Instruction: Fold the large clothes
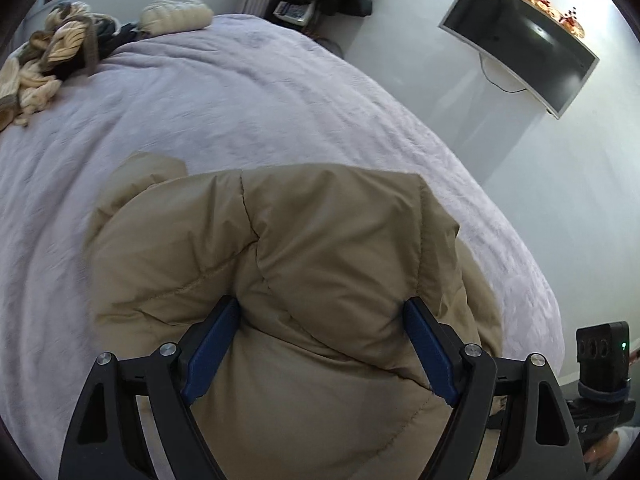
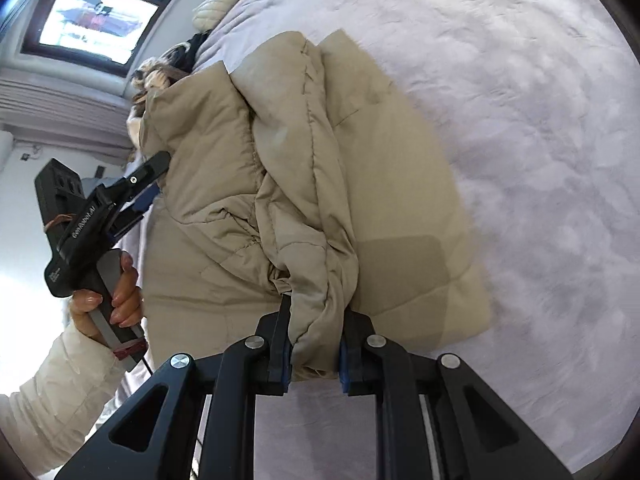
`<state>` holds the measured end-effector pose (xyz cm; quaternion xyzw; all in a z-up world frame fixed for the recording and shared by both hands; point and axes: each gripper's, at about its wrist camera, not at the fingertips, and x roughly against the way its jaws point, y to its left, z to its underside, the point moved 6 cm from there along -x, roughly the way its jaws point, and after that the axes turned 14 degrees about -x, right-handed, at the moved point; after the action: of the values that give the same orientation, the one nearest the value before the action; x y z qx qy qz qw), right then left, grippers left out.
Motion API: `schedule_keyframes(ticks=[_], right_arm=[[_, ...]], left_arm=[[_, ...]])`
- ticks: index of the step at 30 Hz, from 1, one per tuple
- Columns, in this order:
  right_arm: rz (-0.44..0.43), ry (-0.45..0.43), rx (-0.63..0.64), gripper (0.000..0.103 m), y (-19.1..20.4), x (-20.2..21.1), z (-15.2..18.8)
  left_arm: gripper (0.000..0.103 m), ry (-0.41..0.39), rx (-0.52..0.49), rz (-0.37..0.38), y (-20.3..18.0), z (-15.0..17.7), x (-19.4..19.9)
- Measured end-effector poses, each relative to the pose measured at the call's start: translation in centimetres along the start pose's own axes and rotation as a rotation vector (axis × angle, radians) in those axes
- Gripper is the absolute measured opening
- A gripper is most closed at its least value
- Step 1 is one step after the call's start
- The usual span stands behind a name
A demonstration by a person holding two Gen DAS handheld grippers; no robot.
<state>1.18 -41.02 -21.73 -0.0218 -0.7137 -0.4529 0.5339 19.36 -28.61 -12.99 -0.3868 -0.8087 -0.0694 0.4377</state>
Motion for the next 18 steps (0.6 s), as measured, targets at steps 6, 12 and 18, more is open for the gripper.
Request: schedule_keyframes(ticks=[6,12,18], right_arm=[[-0.01,0.009,-0.063,0.019,-3.6,-0.1,-2.1],[-0.034,-0.098,-0.102,0.025,-4.9,5.9,-3.4],[-0.118,-0.151,0.06,0.026,-0.1,9.4,-5.7]], left_arm=[[0.084,0.009,-0.011,-0.015,-1.9,-1.3,-2.8],[0.084,0.029,-0.032,-0.047,-2.5,-1.1,-3.2],[0.084,0.051,-0.039,-0.069,-2.7,-1.1,-3.8]])
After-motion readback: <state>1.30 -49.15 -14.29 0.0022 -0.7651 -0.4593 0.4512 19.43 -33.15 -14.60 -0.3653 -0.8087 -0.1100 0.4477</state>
